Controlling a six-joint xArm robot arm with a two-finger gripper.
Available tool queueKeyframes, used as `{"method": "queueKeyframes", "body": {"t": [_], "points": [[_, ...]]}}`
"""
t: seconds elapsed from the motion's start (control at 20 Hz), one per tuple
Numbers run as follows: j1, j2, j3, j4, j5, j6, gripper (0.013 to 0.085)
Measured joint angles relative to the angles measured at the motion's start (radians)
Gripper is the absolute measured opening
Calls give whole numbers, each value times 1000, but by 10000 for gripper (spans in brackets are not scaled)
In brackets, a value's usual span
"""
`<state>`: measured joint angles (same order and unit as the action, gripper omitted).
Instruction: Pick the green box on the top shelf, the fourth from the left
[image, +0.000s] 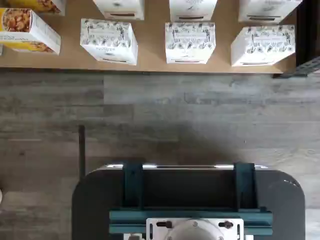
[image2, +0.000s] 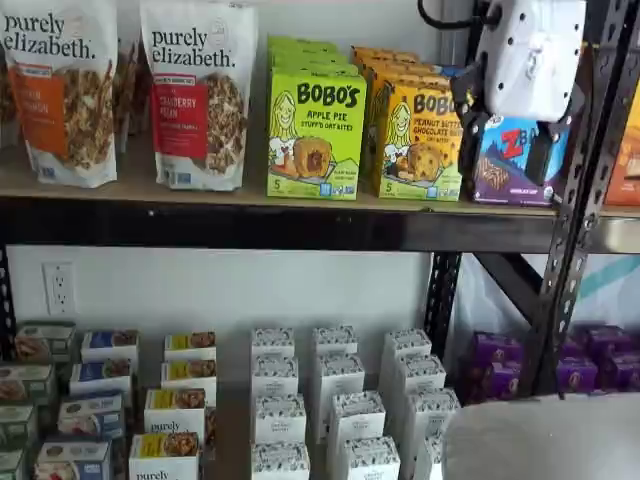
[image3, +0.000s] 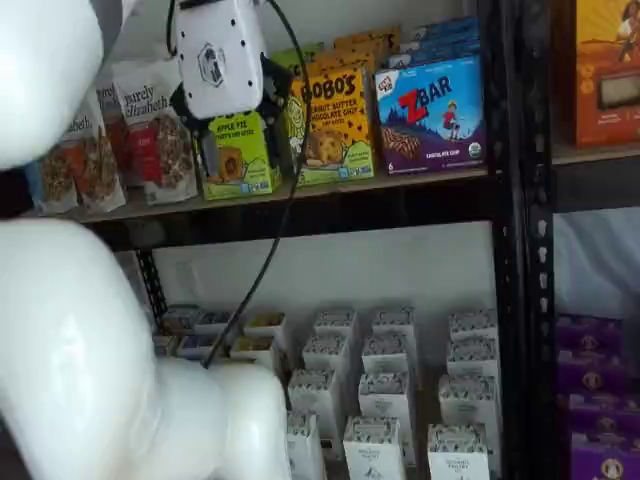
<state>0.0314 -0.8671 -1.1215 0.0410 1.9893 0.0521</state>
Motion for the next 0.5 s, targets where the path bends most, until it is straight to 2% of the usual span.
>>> {"method": "queueKeyframes", "body": {"t": [0.1, 0.15, 0.5], "points": [[-39, -33, 29, 41, -53, -23, 850], [-44, -37, 32, 48, -60, -27, 850], [-18, -39, 38, 43, -75, -5, 850]]}}
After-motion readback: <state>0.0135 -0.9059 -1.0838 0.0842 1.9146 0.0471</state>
